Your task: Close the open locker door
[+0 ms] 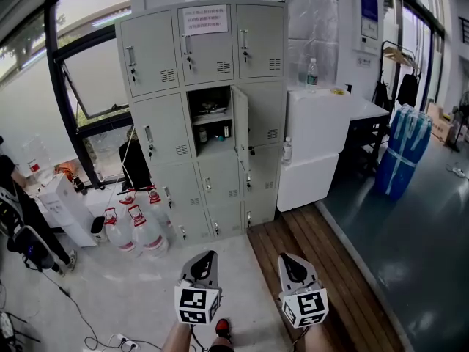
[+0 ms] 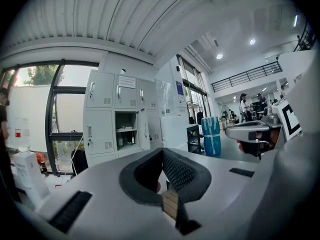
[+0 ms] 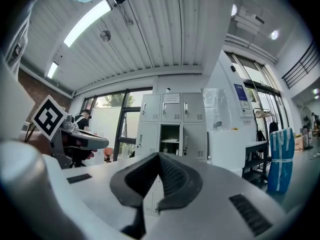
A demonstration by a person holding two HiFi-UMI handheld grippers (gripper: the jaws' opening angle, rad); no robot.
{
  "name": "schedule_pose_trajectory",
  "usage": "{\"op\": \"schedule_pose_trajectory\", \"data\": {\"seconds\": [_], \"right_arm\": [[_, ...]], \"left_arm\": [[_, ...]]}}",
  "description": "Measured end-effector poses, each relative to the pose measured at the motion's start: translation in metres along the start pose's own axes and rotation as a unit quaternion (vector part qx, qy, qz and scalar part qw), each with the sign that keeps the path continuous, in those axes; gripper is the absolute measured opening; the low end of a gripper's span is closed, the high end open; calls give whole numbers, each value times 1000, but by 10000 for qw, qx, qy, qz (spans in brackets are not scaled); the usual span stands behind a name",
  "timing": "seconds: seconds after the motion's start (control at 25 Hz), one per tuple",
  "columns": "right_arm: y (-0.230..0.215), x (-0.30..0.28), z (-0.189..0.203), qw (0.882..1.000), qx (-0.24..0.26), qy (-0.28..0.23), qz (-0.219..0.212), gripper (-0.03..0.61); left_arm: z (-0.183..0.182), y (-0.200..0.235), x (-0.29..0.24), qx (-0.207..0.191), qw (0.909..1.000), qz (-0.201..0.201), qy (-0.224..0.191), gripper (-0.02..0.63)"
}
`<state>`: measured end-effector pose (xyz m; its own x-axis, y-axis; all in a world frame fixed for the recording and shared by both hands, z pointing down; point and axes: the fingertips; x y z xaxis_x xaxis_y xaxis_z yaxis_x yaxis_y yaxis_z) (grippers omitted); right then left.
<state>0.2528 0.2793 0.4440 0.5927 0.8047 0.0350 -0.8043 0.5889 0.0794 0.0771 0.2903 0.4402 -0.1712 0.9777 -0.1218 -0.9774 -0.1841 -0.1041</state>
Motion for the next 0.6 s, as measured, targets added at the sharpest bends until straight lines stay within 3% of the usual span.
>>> {"op": "schedule_pose_trajectory", "data": {"seconds": [0.28, 0.6], "right_arm": [[-29, -74, 13, 9999, 81, 9, 61, 17], [-79, -215, 6, 9995, -2, -24, 308, 17]], "left_arm": [[4, 34, -79, -2, 10000, 48, -63, 21], [-19, 108, -219, 58, 9996, 281, -29, 21]]}}
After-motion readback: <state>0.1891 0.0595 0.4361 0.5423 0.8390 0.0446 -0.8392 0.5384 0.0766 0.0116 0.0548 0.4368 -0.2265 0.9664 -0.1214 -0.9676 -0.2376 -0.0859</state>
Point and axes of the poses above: the fingertips, and each gripper's own axes: x backward along the fingers, y to its left, z out of its underside, and after that the axes turned 3 degrees about -z, right-handed
